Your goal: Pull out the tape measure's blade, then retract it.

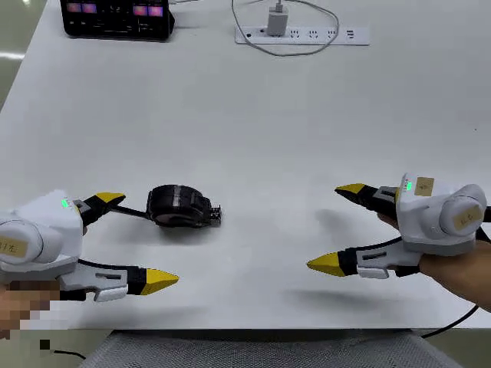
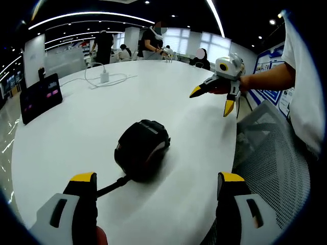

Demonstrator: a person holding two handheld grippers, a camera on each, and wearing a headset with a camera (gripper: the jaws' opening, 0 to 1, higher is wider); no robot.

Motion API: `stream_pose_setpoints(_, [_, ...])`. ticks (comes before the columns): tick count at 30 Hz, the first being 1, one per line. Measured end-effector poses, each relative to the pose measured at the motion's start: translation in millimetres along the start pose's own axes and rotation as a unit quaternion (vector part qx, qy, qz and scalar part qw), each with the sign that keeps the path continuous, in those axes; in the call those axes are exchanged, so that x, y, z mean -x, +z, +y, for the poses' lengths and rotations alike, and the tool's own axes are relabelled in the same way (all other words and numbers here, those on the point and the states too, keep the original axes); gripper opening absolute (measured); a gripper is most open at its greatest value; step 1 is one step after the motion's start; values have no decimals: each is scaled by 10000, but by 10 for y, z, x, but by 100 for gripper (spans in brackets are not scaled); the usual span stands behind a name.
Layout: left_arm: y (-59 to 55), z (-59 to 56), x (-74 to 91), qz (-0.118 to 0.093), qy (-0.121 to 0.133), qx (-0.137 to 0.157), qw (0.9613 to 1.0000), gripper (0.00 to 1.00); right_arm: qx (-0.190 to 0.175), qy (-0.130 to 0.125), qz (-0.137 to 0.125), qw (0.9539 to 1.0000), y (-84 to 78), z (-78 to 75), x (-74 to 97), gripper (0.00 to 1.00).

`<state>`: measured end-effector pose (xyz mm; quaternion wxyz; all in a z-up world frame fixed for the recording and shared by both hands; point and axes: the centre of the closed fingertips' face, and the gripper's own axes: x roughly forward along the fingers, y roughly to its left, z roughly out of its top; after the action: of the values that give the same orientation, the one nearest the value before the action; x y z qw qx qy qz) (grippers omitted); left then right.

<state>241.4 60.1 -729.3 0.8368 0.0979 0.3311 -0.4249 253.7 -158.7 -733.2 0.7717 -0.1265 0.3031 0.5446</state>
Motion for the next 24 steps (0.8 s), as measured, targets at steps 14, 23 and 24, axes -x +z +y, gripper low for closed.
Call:
stream_pose_setpoints(14, [-50,122,-125,422,-113,-467,9980,85,143,242,104,9996,30,33,-231,76])
stream_pose_setpoints(23, [-46,215,-187,614,-186,-685,9956,78,292,363,143,9988,103,15,-375,74])
stream_pose_setpoints(24, [-49,226,-196,632,-199,-705,9953,77,303,372,145,9987,109,14,-389,74])
